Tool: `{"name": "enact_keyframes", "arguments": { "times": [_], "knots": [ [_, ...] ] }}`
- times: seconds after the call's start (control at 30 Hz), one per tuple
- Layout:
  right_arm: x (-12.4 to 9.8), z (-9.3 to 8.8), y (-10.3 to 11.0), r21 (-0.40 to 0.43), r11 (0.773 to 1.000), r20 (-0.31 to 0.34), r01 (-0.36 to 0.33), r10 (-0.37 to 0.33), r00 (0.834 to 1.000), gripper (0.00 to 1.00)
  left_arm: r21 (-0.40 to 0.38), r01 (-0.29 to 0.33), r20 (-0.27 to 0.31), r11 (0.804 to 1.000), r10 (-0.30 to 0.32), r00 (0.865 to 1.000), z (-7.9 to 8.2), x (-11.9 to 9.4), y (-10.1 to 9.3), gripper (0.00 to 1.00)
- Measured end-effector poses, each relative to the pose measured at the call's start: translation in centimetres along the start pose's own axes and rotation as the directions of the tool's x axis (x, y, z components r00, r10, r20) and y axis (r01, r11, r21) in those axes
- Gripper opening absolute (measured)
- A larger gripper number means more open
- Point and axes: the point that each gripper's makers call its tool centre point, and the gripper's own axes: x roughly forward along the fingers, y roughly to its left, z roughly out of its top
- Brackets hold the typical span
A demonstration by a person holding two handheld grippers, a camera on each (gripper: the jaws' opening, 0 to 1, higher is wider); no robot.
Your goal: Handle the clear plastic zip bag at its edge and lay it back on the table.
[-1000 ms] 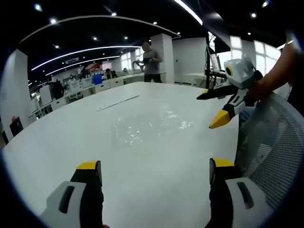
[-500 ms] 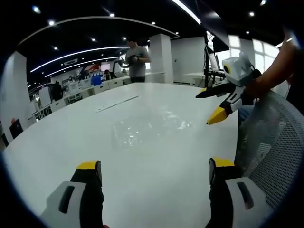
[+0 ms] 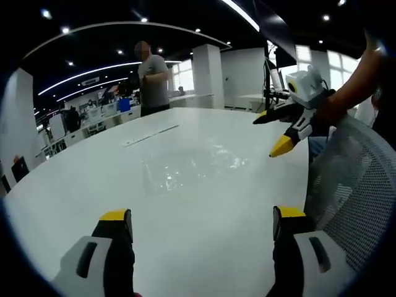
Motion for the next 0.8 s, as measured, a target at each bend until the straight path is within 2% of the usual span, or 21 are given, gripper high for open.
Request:
{"name": "enact_keyframes", "arguments": {
  "times": [0.27,0.37,0.47,0.53,0.8],
  "knots": [
    [0.1,0.2,-0.7,-0.164,0.984,-0.051,-0.068,0.06,0.997,0.78,0.012,0.014,-0.003,1.0,-0.014,1.0,-0.1,0.1,-0.3,0.93],
    [0.3,-0.1,-1.2,-0.249,0.963,-0.09,-0.103,0.083,0.992,0.76,0.015,0.016,-0.004,1.0,-0.016,1.0,-0.2,0.1,-0.3,0.93],
    [0.5,-0.3,-1.6,-0.297,0.947,-0.118,-0.126,0.095,0.989,0.72,0.016,0.019,-0.004,1.0,-0.019,1.0,-0.2,0.1,-0.3,0.93],
    [0.5,-0.5,-1.7,-0.342,0.926,-0.148,-0.158,0.113,0.983,0.68,0.017,0.021,-0.004,1.0,-0.021,1.0,-0.2,0.1,-0.4,0.93],
    [1.2,-1.0,-2.5,-0.442,0.869,-0.219,-0.223,0.137,0.966,0.6,0.022,0.032,-0.013,0.999,-0.032,0.999,-0.6,0.2,-0.4,0.92]
  ]
}}
